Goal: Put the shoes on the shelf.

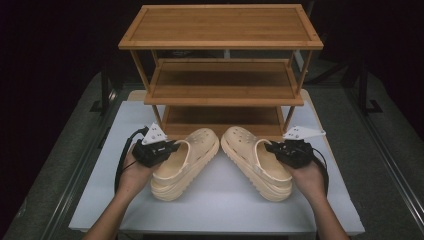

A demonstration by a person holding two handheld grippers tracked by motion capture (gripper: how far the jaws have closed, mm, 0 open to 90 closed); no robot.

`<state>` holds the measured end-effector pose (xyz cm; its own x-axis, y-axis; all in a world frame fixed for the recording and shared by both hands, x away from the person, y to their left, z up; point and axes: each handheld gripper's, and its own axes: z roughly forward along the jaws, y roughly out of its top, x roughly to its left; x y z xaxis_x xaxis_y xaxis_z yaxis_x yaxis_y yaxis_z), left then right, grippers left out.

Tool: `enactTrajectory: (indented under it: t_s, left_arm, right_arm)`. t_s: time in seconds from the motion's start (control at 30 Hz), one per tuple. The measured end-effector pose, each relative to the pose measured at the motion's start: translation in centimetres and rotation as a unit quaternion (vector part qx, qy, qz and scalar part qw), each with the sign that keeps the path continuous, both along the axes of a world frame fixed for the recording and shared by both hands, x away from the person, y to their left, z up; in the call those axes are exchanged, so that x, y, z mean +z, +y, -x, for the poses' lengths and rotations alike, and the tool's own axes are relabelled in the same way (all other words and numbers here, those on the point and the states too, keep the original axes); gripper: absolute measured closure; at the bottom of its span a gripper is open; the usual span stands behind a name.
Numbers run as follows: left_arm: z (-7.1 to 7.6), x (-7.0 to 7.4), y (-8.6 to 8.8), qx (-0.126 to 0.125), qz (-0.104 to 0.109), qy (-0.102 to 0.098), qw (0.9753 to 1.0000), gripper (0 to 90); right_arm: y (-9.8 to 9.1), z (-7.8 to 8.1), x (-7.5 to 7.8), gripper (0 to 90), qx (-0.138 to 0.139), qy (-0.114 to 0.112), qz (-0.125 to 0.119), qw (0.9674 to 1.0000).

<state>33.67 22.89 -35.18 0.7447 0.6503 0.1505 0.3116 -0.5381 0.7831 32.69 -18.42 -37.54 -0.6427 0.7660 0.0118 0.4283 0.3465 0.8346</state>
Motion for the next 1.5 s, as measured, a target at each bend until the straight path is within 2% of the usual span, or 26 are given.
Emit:
enactTrajectory:
  t_s: [0.2,0.4,0.5,0.67,0.77,0.87,1.07,1.17,1.4,1.5]
  left_arm:
    - [-2.5,0.3,0.1,0.016,0.0,-0.013,0.9998,83.3]
    - [-5.0,-0.4,-0.3,0.035,0.013,-0.013,0.9992,83.3]
    - [-6.1,-0.9,-0.9,0.042,-0.002,-0.018,0.9989,83.3]
    - [-7.7,-1.8,-2.0,0.053,-0.016,-0.024,0.9982,83.3]
    - [-8.3,-2.3,-2.5,0.058,-0.02,-0.036,0.9975,83.3]
    - [-8.7,-2.7,-2.9,0.064,-0.018,-0.035,0.9971,83.3]
    - [-9.2,-3.3,-3.6,0.075,-0.03,-0.047,0.9956,83.3]
    - [-9.5,-3.6,-3.9,0.084,-0.023,-0.051,0.9949,83.3]
    - [-9.5,-3.9,-4.6,0.082,-0.029,-0.057,0.9945,82.7]
    - [-9.4,-3.9,-4.8,0.076,-0.031,-0.053,0.9952,81.4]
  right_arm:
    - [-0.3,-2.0,0.2,83.4,-0.018,-0.009,0.001,0.9998]
    - [-0.5,-4.2,0.0,83.4,-0.04,-0.017,0.008,0.999]
    - [-0.6,-5.2,-0.4,83.3,-0.053,-0.02,0.014,0.9983]
    - [-0.4,-6.6,-0.9,83.2,-0.075,-0.026,0.022,0.9966]
    - [-0.1,-7.1,-1.2,83.2,-0.081,-0.03,0.028,0.9959]
    - [0.2,-7.4,-1.4,83.2,-0.087,-0.034,0.031,0.9952]
    - [0.8,-8.1,-2.0,83.2,-0.093,-0.034,0.034,0.9945]
    - [1.1,-8.4,-2.1,83.1,-0.098,-0.037,0.035,0.9939]
    - [1.8,-8.8,-2.3,82.5,-0.102,-0.043,0.035,0.9933]
    - [2.2,-8.9,-2.5,81.8,-0.101,-0.039,0.035,0.9935]
